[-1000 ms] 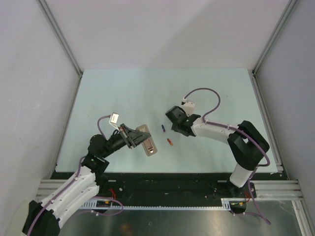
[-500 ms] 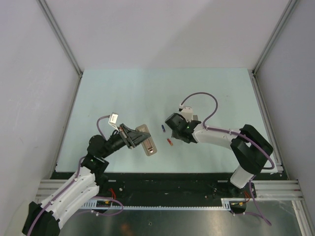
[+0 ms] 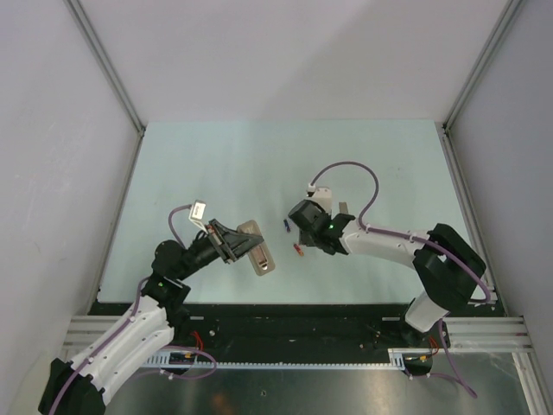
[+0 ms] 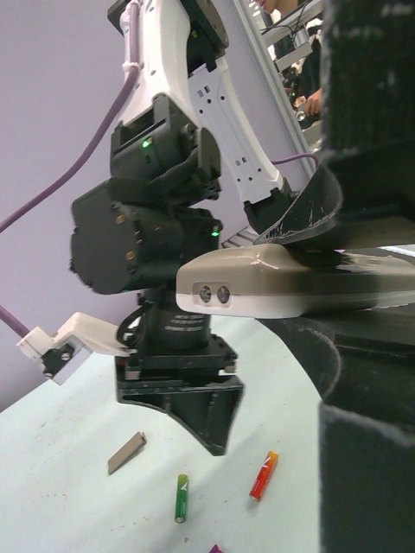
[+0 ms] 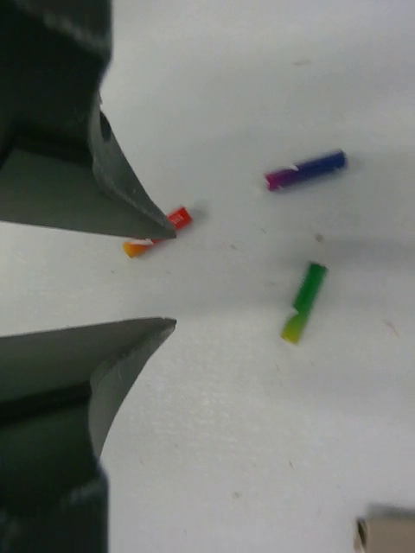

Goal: Load the batteries into the remote control

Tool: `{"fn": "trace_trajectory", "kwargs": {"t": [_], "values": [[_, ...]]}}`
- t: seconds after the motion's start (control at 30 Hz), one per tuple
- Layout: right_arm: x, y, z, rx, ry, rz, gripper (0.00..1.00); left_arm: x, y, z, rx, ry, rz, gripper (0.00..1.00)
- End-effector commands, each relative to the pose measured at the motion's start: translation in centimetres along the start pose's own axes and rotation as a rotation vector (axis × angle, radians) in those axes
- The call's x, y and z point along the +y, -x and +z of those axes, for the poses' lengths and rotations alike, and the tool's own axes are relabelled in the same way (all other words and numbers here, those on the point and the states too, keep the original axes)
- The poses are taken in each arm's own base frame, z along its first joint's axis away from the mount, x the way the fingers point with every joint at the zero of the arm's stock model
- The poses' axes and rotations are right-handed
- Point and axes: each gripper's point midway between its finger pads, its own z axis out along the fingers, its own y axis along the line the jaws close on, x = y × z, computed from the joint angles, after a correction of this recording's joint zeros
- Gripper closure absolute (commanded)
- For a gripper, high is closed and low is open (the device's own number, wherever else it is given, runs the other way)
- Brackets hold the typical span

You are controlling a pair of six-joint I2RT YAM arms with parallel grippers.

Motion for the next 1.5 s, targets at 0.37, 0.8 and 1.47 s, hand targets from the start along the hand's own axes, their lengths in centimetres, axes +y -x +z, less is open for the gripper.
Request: {"fn": "trace_trajectory", "kwargs": {"t": [0.37,0.8,1.47], "values": [[-4.1,3.4,3.8,0.017,-0.038,0.234,0.73,-1.3,0.8,0.2,-0.017,-0.034,0.014,1.0],[0.2,3.7,5.4,0.083,-0.114,0.345,0.3,-2.8,1.3,-0.3,-0.033,-0.079,0.028,1.0],[-2.7,2.9,6.6,0.065,-0.219,0.125,0.2,-2.8,0.6,-0.7,-0.023,-0.09,0.016,1.0]]}}
